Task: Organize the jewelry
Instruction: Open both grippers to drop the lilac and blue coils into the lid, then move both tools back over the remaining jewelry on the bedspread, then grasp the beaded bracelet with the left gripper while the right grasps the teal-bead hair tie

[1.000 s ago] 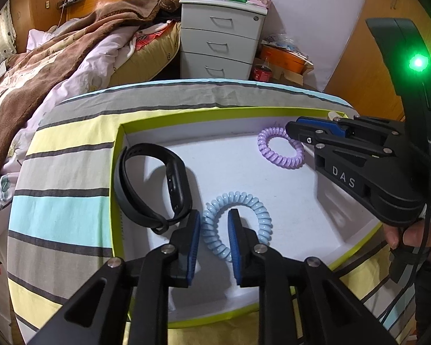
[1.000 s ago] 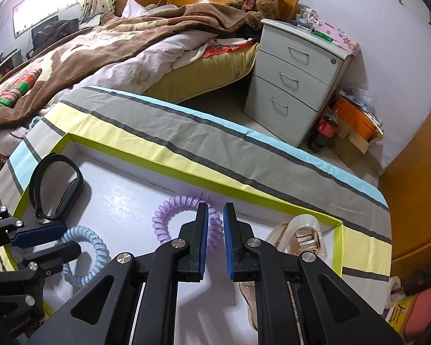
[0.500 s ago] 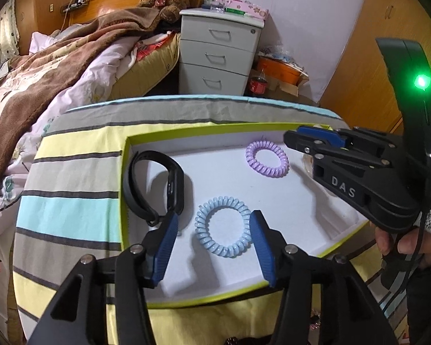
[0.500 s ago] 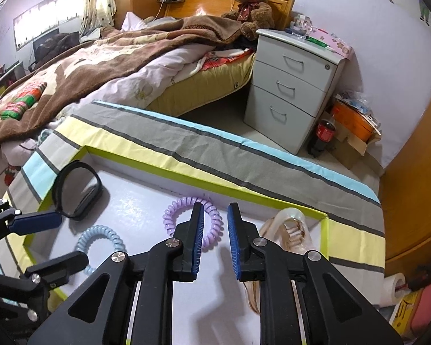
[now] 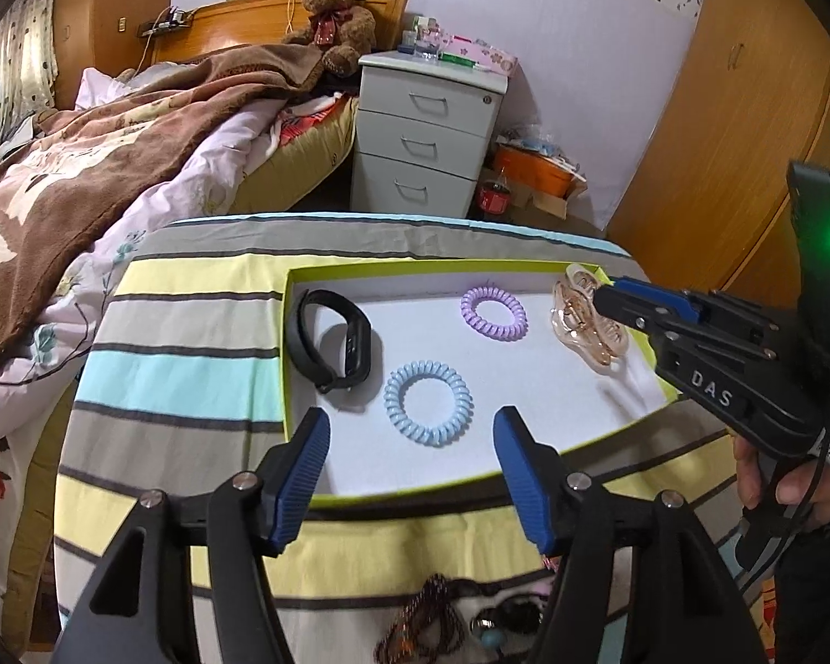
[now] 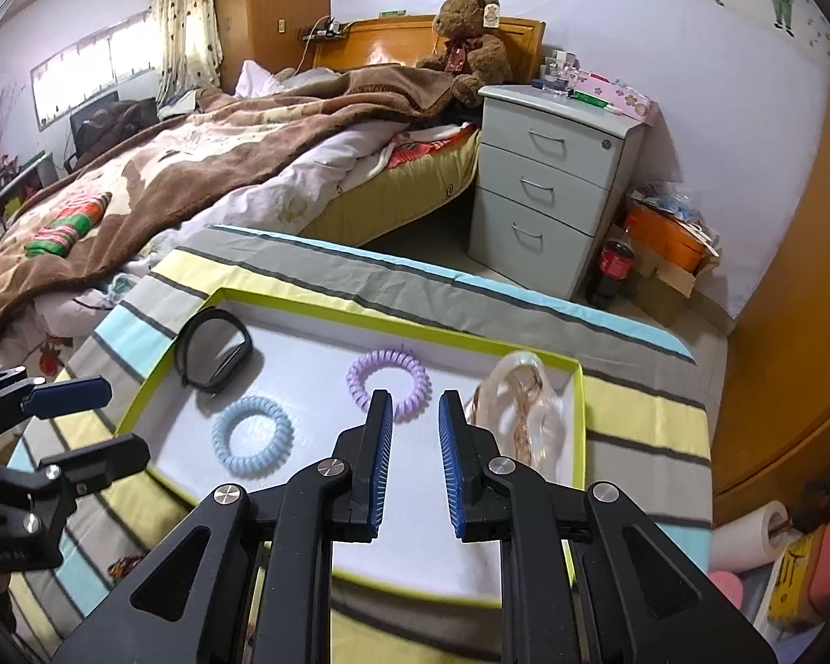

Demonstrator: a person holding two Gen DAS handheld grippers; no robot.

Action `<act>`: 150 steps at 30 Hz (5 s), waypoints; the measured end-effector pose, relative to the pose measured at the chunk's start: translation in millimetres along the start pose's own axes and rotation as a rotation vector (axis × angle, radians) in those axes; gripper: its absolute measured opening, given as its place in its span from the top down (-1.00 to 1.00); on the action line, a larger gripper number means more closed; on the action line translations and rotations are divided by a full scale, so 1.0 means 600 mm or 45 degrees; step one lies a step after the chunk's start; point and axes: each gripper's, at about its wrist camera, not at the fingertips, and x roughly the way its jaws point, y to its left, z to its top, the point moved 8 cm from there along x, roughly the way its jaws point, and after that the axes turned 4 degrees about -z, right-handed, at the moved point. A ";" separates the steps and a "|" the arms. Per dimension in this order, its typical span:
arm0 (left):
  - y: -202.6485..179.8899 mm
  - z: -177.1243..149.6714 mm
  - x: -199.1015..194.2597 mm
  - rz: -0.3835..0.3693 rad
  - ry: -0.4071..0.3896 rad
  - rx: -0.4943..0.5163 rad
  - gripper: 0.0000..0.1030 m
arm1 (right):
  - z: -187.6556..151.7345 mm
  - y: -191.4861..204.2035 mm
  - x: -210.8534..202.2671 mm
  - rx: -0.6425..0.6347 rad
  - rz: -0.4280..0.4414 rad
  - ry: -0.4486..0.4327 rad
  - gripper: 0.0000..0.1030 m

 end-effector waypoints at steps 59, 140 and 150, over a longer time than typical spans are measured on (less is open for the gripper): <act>0.109 -0.172 -0.090 -0.063 -0.023 -0.231 -0.45 | -0.206 0.171 -0.059 -0.190 0.306 0.168 0.86; 0.031 -0.157 0.013 0.160 0.107 0.050 0.75 | -0.296 -0.052 -0.090 -0.012 0.079 0.172 0.28; 0.036 -0.155 -0.003 0.130 0.088 0.030 0.77 | -0.295 -0.048 -0.104 -0.004 0.045 0.131 0.94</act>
